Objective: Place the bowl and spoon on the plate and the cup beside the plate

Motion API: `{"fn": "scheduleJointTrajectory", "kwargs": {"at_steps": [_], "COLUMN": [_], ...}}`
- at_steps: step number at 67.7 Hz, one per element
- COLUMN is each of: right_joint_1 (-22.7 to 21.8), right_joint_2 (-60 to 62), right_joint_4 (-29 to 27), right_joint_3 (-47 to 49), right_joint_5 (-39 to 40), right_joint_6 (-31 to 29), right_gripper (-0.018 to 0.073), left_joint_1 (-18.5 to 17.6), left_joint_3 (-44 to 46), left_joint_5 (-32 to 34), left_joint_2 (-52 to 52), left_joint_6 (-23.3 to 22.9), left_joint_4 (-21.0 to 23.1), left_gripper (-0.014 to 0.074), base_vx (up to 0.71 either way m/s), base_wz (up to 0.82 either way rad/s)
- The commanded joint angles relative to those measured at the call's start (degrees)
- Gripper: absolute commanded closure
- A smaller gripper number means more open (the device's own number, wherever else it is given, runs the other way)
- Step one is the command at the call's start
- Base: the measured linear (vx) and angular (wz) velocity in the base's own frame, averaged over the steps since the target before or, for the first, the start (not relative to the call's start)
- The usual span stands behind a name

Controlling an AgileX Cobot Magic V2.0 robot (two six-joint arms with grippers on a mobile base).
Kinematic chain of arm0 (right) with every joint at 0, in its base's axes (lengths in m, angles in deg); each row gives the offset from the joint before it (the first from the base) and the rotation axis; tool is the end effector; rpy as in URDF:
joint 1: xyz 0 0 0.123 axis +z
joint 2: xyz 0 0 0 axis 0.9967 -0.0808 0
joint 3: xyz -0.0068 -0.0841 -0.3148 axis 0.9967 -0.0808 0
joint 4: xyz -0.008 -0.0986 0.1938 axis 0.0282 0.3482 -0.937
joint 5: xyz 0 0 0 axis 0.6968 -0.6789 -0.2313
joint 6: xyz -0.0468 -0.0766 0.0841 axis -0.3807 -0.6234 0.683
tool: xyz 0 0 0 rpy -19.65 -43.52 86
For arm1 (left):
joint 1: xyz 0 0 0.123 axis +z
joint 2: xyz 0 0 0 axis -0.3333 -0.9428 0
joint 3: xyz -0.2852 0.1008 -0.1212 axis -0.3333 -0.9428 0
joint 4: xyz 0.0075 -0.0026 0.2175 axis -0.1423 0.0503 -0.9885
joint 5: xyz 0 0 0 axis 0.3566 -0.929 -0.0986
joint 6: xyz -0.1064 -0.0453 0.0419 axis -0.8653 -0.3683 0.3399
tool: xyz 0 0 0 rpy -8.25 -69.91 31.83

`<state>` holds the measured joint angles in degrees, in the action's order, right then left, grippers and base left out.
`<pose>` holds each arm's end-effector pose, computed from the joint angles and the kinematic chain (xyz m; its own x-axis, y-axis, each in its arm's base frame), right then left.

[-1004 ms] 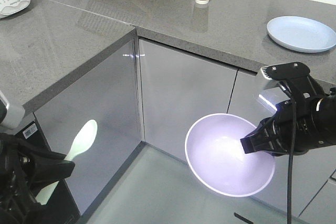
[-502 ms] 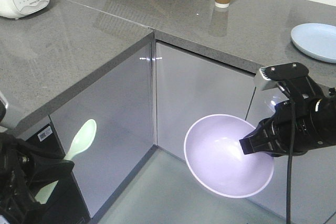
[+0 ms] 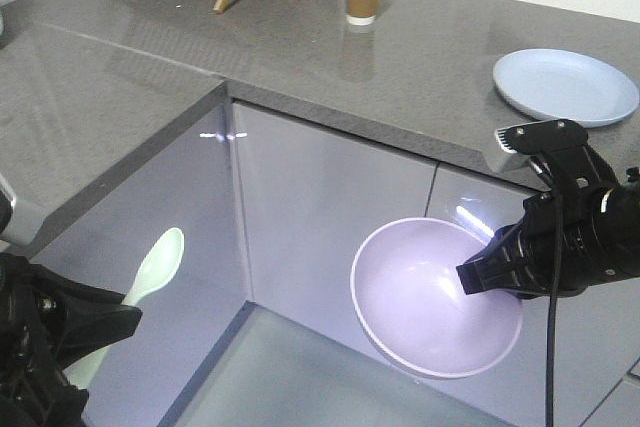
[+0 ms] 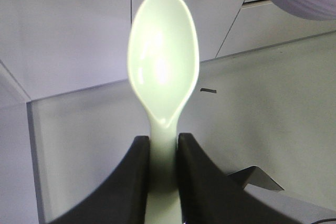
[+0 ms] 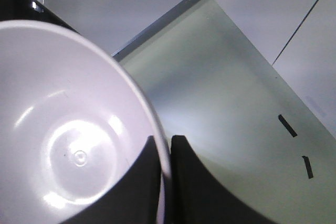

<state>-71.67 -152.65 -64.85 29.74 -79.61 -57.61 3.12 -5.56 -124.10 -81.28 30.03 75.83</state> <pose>0.1909 0.0850 0.3178 -0.8114 -0.2670 -0.5199 -0.4321 0.8731 0.2260 0.1077 -0.0858 0.3258 -0.5593 0.3877 -0.7327 0.6824 0.7172 -0.1414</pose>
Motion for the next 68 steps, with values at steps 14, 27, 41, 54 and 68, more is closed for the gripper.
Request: {"fn": "scheduleJointTrajectory", "kwargs": {"at_steps": [14, 27, 41, 54, 68], "right_joint_1": [-0.09, -0.09, -0.09, -0.09, -0.09], "right_joint_2": [1.61, 1.61, 1.61, 1.61, 1.61], "right_joint_4": [-1.3, -1.3, -1.3, -1.3, -1.3], "right_joint_3": [1.53, 1.53, 1.53, 1.53, 1.53], "right_joint_5": [1.98, 1.98, 1.98, 1.98, 1.98], "right_joint_6": [0.04, 0.04, 0.04, 0.04, 0.04], "right_gripper": [0.0563, 0.0563, 0.0563, 0.0563, 0.0563], "left_joint_1": [-0.28, -0.28, -0.28, -0.28, -0.28], "left_joint_3": [1.5, 1.5, 1.5, 1.5, 1.5], "left_joint_5": [2.19, 2.19, 2.19, 2.19, 2.19], "left_joint_2": [0.61, 0.61, 0.61, 0.61, 0.61], "left_joint_6": [0.03, 0.03, 0.03, 0.03, 0.03], "left_joint_4": [2.58, 2.58, 2.58, 2.58, 2.58], "left_gripper": [0.0577, 0.0577, 0.0577, 0.0577, 0.0577], "base_vx": [0.17, 0.18, 0.17, 0.16, 0.12], "base_wz": [-0.28, -0.25, -0.24, -0.23, -0.15]}}
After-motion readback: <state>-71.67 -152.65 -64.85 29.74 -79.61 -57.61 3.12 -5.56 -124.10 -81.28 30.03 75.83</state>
